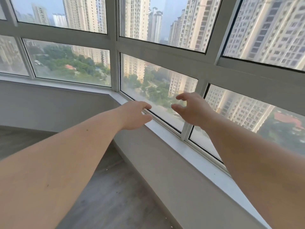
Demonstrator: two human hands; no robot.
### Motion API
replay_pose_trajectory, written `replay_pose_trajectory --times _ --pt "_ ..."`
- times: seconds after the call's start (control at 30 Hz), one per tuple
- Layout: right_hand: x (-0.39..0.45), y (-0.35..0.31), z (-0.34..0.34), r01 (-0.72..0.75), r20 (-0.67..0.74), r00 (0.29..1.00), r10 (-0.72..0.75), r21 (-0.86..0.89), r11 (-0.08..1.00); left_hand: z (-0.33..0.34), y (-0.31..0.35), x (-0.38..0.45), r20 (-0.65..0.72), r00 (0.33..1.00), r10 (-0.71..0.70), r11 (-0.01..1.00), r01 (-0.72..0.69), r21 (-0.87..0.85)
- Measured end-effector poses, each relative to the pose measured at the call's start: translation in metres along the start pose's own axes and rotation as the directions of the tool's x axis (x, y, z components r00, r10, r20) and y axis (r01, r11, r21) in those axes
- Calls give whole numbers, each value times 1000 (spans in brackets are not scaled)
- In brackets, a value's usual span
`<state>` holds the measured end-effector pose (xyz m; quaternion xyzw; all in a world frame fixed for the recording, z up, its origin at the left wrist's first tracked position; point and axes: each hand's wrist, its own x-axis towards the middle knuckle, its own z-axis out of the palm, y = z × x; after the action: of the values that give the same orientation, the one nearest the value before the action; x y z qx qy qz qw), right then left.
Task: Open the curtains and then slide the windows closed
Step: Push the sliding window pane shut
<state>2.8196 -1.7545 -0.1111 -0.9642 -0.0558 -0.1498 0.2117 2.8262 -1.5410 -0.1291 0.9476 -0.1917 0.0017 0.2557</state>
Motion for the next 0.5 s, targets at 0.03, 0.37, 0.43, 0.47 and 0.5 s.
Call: replay_pose_trajectory --times 0.03,0.37,0.43,0.47,0.5 --pt "19 1 3 5 -23 1000 -5 3 1000 -3 -6 17 -6 1000 0 1000 0 -5" --pt "221 6 4 211 -245 944 -222 -70 975 -60 -38 190 -255 966 37 994 -8 113" --pt "268 1 -1 260 -286 917 -278 -99 961 -76 -52 227 -317 948 36 997 -12 77" --pt "283 -1 -3 277 -304 902 -307 -138 951 -78 -58 239 -336 941 34 998 -14 62" --pt "307 -3 -4 290 -319 886 -337 -185 939 -83 -67 258 -340 940 33 999 -17 50"
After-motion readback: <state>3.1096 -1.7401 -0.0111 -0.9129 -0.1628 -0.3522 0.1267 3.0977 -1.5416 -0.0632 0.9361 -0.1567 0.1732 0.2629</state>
